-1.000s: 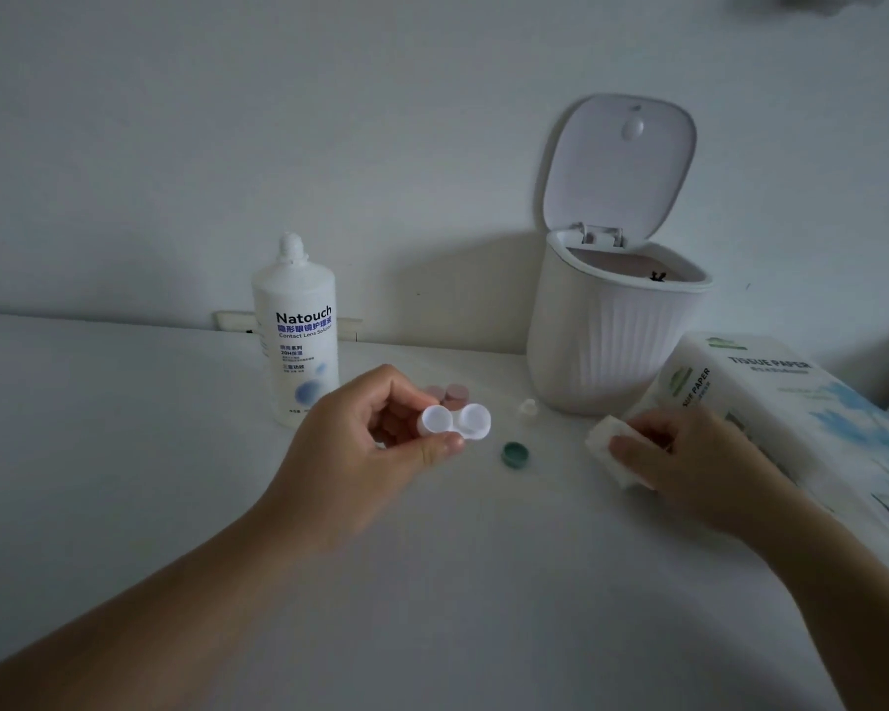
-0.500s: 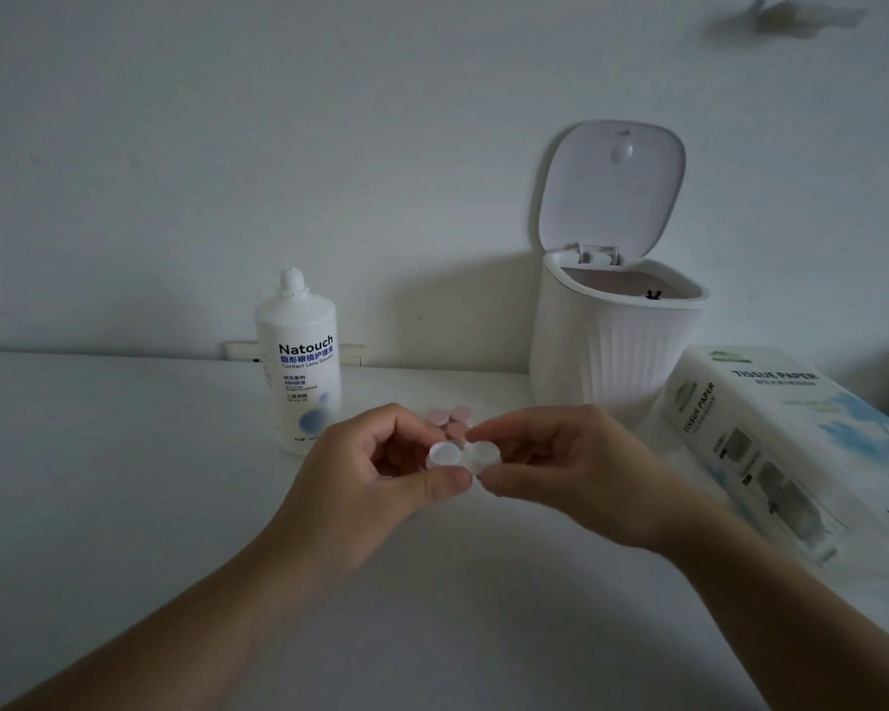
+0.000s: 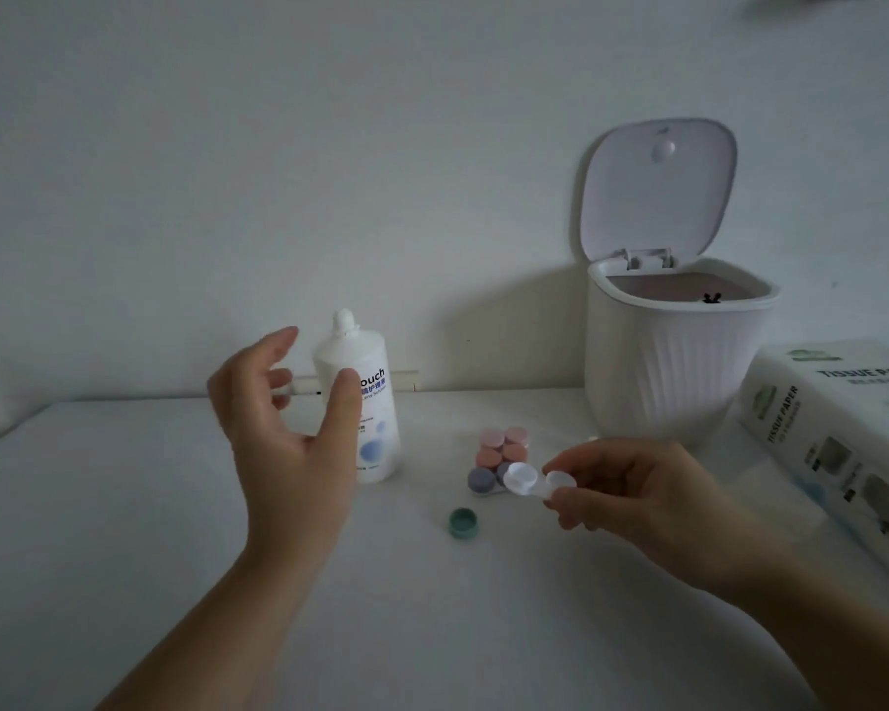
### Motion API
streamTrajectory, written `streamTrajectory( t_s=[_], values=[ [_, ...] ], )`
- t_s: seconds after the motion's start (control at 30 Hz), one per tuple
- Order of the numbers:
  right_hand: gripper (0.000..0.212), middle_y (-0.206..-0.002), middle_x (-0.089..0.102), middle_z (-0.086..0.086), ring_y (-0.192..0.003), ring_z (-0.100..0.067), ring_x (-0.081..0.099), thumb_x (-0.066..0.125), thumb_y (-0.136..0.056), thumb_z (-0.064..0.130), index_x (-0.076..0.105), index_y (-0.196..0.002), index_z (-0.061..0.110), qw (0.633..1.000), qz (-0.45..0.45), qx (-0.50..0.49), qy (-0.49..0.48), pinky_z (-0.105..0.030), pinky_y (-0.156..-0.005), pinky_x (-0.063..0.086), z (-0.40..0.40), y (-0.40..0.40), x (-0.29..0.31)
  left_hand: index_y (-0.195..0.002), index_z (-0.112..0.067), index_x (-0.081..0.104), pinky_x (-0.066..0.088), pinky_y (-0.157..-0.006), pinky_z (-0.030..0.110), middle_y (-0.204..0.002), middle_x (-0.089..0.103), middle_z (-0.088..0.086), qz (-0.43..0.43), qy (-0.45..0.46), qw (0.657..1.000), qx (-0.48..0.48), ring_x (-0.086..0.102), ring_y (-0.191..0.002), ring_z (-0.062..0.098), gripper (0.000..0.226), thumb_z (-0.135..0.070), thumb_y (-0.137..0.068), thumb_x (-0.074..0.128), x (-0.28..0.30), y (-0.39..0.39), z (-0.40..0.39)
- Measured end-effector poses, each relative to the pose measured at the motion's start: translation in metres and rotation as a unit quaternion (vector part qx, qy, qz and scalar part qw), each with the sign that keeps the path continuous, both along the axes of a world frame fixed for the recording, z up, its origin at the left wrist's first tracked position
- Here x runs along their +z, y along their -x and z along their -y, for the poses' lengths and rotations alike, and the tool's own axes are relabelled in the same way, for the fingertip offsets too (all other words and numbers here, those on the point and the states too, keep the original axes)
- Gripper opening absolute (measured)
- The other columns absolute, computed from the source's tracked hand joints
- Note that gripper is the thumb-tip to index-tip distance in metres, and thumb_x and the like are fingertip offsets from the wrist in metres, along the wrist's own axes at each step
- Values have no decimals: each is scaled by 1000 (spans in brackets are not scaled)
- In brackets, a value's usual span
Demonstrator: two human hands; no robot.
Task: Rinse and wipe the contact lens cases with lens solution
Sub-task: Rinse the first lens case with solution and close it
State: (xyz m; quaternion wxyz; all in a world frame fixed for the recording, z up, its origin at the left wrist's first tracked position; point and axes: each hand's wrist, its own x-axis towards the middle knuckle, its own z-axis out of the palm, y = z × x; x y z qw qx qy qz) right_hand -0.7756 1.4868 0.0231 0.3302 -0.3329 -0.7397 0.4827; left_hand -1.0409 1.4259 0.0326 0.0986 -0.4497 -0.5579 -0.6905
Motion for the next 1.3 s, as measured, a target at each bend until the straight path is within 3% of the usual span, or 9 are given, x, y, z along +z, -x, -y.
streamTrajectory(
  t_s=[0.1, 0.27, 0.4, 0.63, 0.77, 0.93, 1.03, 1.17, 1.3],
  values=[
    [17, -79, 78, -3, -72, -11, 73, 80, -81, 25, 77, -94, 36, 1000, 10, 2, 14, -17, -67, 53, 3, 2, 0, -135, -40, 45, 38, -83, 4, -132, 46, -18, 99, 111, 988, -29, 52, -115, 1, 71, -46, -70, 73, -4, 12, -7],
    [11, -70, 75, -9, -60, -9, 67, 81, -80, 10, 80, -89, 17, 999, -20, 10, 49, -14, -57, 48, 4, 2, -3, -111, -42, 58, 54, -77, 28, -102, 74, -14, 151, 256, 944, -144, 71, -91, 3, 63, -50, -52, 77, -18, 26, -19],
    [13, -69, 74, -9, -58, -8, 66, 79, -82, 7, 80, -88, 18, 998, -24, 7, 50, -13, -56, 47, 5, 1, -2, -98, -35, 59, 49, -53, 13, -86, 73, -20, 120, 257, 950, -133, 70, -71, 0, 51, -47, -52, 79, -19, 27, -23],
    [17, -78, 77, -8, -69, -15, 71, 78, -85, 13, 78, -91, 29, 999, -9, -8, 32, -23, -63, 50, 6, 0, 0, -103, -33, 62, 48, -56, 10, -91, 73, -25, 78, 250, 957, -122, 70, -80, -2, 41, -22, -73, 88, -26, 31, -27],
    [17, -83, 79, -8, -77, -26, 74, 81, -77, 29, 76, -93, 31, 999, -27, -7, 44, -31, -72, 56, 5, 1, -1, -102, -46, 62, 52, -62, 10, -97, 73, -26, 10, 248, 957, -152, 71, -86, -4, 50, -21, -68, 91, -22, 29, -20],
    [35, -90, 80, 0, -91, -20, 76, 80, -66, 50, 76, -99, 39, 999, -35, -14, 27, -49, -94, 56, 5, -1, 1, -111, -54, 56, 48, -78, 6, -106, 69, -32, -99, 229, 955, -157, 65, -100, -10, 63, -41, -60, 90, -13, 23, -5],
    [27, -91, 80, 3, -90, -19, 76, 78, -72, 47, 79, -96, 36, 999, -24, -22, -7, -51, -92, 57, 9, -2, 5, -114, -60, 52, 41, -81, 0, -110, 65, -34, -174, 231, 945, -152, 60, -105, -12, 65, -50, -59, 85, -10, 22, -2],
    [20, -91, 80, 4, -88, -17, 76, 79, -76, 37, 79, -96, 35, 998, -26, -32, -40, -49, -90, 59, 14, -2, 7, -120, -49, 55, 40, -83, 0, -116, 61, -38, -255, 239, 926, -139, 56, -107, -15, 74, -32, -61, 95, -15, 29, -4],
    [21, -89, 79, 10, -83, -10, 76, 76, -76, 42, 79, -95, 33, 996, 13, -34, -85, -39, -82, 62, 19, 0, 4, -125, -38, 59, 47, -88, 21, -120, 64, -24, -322, 222, 911, -131, 59, -109, 1, 73, -28, -61, 94, -17, 31, -9]
  ],
)
